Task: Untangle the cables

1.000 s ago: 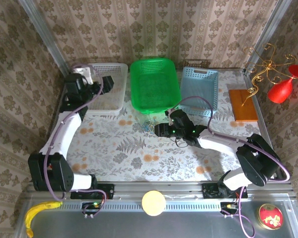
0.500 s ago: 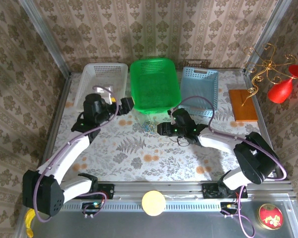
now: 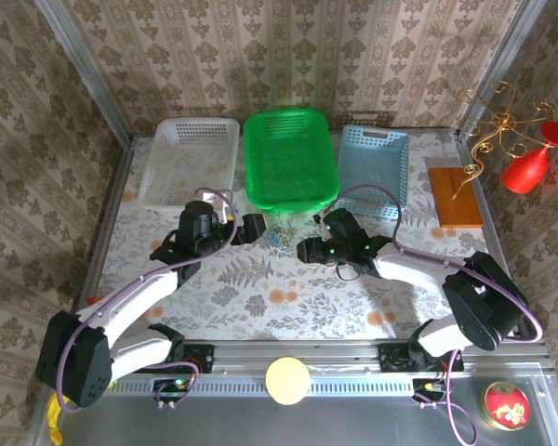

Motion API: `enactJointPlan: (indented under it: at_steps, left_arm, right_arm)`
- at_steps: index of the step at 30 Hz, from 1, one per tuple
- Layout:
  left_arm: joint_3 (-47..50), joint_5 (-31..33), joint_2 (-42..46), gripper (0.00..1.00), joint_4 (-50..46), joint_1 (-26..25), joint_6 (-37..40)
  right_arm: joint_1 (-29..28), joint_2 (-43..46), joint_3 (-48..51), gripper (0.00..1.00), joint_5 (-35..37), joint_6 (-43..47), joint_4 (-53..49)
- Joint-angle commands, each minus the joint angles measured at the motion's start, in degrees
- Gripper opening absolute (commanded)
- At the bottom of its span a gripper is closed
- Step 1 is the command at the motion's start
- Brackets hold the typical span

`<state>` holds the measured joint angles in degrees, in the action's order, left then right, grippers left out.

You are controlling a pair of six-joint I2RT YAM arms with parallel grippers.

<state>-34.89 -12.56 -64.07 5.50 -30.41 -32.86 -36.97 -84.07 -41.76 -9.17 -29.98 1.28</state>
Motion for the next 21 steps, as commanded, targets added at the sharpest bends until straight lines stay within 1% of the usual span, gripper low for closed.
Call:
enactJointPlan:
  at_steps: [1,5,8,11,12,17,21]
  left_arm:
    - [1.6,1.1,-2.0,1.00,0.8,-0.5,-2.0]
    - [4.1,3.4,-1.7,1.00,2.6,-0.3,-5.1]
    - [4.7,5.4,0.1,1.00,1.3,1.1,-6.4]
    - [5.4,5.5,2.7,1.00,-0.2,3.9,-7.4]
    - [5.5,5.1,3.7,1.00,-0.8,6.5,-7.7]
    - [6.6,2.2,8.6,1.00,-2.4,13.8,-8.9]
    - [6.7,0.5,11.2,1.00,-3.4,17.2,-9.1]
  right_arm:
    - [-0.9,-2.1,-4.1,0.56,-1.9,0.2,0.8]
    - [-2.5,-3.7,-8.9,0.48,-1.7,1.2,-1.2]
    - [-3.8,-5.5,-12.8,0.42,-1.1,1.9,-3.7]
    - [-4.9,-8.0,-17.4,0.38,0.1,2.9,-6.8]
    - [-5.3,-8.9,-19.0,0.37,0.6,3.3,-8.0]
    - [-7.0,-14.4,-26.9,0.33,4.2,4.9,-14.6]
    - [-8.4,-19.3,-32.4,0.31,6.9,6.3,-18.9]
